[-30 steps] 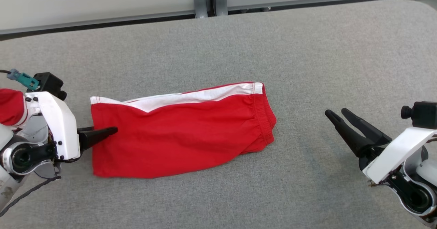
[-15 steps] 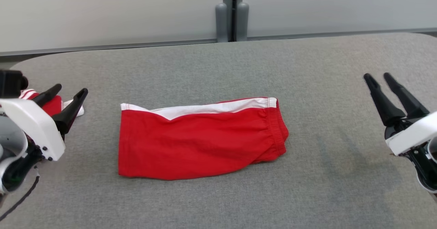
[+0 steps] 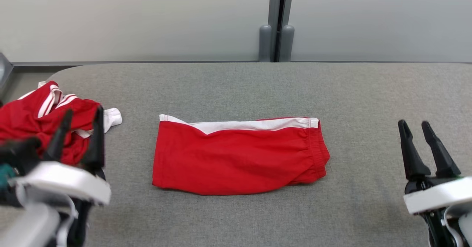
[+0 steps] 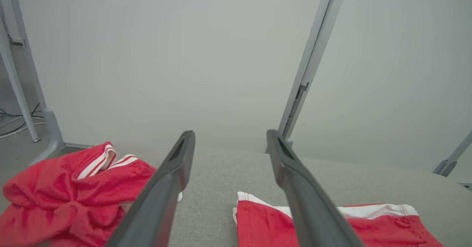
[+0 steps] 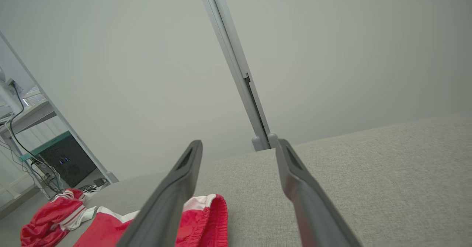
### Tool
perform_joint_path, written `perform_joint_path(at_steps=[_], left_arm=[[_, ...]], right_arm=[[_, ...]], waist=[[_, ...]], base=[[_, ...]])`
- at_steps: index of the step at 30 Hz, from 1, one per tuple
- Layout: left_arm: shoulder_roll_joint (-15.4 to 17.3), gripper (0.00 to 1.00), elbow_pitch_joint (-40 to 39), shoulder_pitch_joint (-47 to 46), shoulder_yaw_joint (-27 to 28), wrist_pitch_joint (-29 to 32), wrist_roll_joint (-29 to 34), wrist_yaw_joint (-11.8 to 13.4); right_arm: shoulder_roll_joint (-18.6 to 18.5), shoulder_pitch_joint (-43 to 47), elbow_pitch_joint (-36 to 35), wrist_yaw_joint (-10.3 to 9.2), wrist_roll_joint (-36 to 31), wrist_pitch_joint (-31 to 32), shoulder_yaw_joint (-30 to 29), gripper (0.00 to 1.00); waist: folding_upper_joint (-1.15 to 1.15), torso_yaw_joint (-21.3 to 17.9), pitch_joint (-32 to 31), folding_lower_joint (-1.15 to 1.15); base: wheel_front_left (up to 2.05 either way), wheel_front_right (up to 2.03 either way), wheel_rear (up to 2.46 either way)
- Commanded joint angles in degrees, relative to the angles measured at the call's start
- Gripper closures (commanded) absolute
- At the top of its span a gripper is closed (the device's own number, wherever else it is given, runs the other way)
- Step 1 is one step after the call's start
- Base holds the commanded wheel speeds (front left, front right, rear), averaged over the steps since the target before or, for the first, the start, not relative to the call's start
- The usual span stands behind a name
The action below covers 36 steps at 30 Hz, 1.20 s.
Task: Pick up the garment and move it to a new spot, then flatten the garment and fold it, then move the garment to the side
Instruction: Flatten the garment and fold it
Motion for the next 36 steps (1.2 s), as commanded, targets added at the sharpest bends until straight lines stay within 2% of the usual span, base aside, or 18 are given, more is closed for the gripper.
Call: perform_joint_path(at_steps=[1, 6, 9, 13, 14, 19, 24, 29, 36], left_arm=[[-1.67, 0.0, -0.22, 3.13, 2.7, -0.07, 3.88, 0.25], [-11.95, 0.0, -2.66, 14.35, 14.9, -0.09, 17.3, -1.84], [-15.9, 0.0, -2.54, 18.72, 17.78, -0.1, 25.04, -4.44], [-20.39, 0.0, -0.77, 21.76, 20.15, -0.1, 29.94, -8.27], [-20.39, 0.0, -0.77, 21.76, 20.15, -0.1, 29.94, -8.27], [-24.14, 0.0, 0.87, 22.17, 22.89, -0.11, 33.12, -12.23], [-26.58, 0.0, 1.88, 21.14, 24.23, -0.1, 35.21, -14.86], [-28.81, 0.0, 3.12, 19.54, 24.18, -0.1, 36.6, -17.05], [-30.61, 0.0, 4.79, 17.81, 25.58, -0.1, 37.54, -19.22]], right_arm=[[0.75, 1.42, -0.29, 0.12, -1.5, -0.25, -1.05, 0.0], [4.01, 4.72, -0.54, 0.12, -6.17, -0.25, -3.13, 0.0], [5.18, 6.3, -0.07, 0.12, -8.9, -0.25, -4.07, 0.0], [6.33, 6.77, 1.28, 0.12, -12.11, -0.25, -4.27, 0.0], [6.33, 6.77, 1.28, 0.12, -12.11, -0.25, -4.27, 0.0], [6.84, 4.21, 4.22, 0.12, -13.33, 1.21, -2.53, 0.0], [7.71, -1.18, 8.14, 0.12, -14.12, 7.49, 0.57, 0.0], [9.0, -7.82, 13.83, 0.12, -15.18, 13.77, 3.03, 0.0], [9.7, -13.85, 23.42, 0.12, -16.32, 17.41, 3.3, 0.0]], waist=[[0.0, 0.12, -0.41, 0.0], [0.0, -0.84, -1.24, 0.0], [0.0, -1.19, -1.6, 0.0], [0.0, -1.28, -2.11, 0.0], [0.0, -1.28, -2.11, 0.0], [0.0, -0.82, -2.48, 0.0], [0.0, 0.06, -2.03, 0.0], [0.0, 2.69, -0.64, 0.0], [0.0, 6.58, 1.84, 0.0]], base=[[0.0, 0.0, 0.0], [0.0, 0.0, 0.0], [0.0, 0.0, 0.0], [0.0, 0.0, 0.0], [0.0, 0.0, 0.0], [0.0, 0.0, 0.0], [0.0, 0.0, 0.0], [0.0, 0.0, 0.0], [0.0, 0.0, 0.0]])
